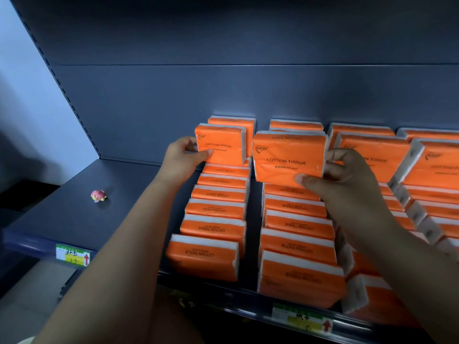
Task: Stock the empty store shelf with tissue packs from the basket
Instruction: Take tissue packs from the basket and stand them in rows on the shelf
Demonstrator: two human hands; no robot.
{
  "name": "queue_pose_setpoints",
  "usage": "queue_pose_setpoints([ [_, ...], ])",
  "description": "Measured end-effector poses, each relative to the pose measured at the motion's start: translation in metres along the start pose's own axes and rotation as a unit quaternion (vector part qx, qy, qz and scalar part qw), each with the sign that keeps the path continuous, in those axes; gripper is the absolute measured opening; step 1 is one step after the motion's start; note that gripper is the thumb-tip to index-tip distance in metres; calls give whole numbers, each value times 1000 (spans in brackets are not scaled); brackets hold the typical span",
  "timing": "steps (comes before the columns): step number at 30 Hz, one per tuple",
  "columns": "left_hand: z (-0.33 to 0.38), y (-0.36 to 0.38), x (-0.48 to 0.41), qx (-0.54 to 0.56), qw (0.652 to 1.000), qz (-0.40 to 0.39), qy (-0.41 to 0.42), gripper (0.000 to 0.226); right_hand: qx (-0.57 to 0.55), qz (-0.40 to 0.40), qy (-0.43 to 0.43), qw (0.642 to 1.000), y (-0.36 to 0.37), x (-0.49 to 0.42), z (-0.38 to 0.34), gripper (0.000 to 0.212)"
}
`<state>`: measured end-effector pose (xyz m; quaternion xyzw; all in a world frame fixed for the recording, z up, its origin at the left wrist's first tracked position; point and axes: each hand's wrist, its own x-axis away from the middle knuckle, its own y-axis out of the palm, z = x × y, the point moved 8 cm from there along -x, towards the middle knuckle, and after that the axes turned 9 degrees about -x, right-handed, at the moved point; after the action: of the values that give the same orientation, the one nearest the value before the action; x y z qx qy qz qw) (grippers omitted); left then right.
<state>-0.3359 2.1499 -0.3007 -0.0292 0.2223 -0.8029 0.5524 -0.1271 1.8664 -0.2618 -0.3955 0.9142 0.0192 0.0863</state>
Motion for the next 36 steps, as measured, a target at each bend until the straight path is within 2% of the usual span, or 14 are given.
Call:
queue_pose_setpoints([
  [6, -1, 1, 3, 5, 1000, 23, -16, 20, 28, -27, -2, 999, 14, 4, -2, 41],
  [16, 0, 2, 5, -3, 1000, 13, -17, 16, 42, -75, -23, 996, 35, 5, 2, 33],
  [26, 4, 6, 10, -5, 1000, 3, -26, 25, 52, -53, -22, 997, 38, 1, 1, 35],
  [30, 15, -21, 21, -22, 995, 99, -27, 27, 27, -46, -28, 998, 42, 1, -2, 32],
  [32, 29, -28, 35, 26, 992, 119, -15, 32, 23, -34, -34, 999, 44, -1, -4, 32],
  [34, 48, -20, 51, 83, 994, 68, 1, 35, 30, -21, -47, 998, 48, -2, -9, 36],
  [36, 64, -3, 69, 112, 994, -11, 17, 28, 26, -3, -58, 998, 52, -1, -10, 42],
])
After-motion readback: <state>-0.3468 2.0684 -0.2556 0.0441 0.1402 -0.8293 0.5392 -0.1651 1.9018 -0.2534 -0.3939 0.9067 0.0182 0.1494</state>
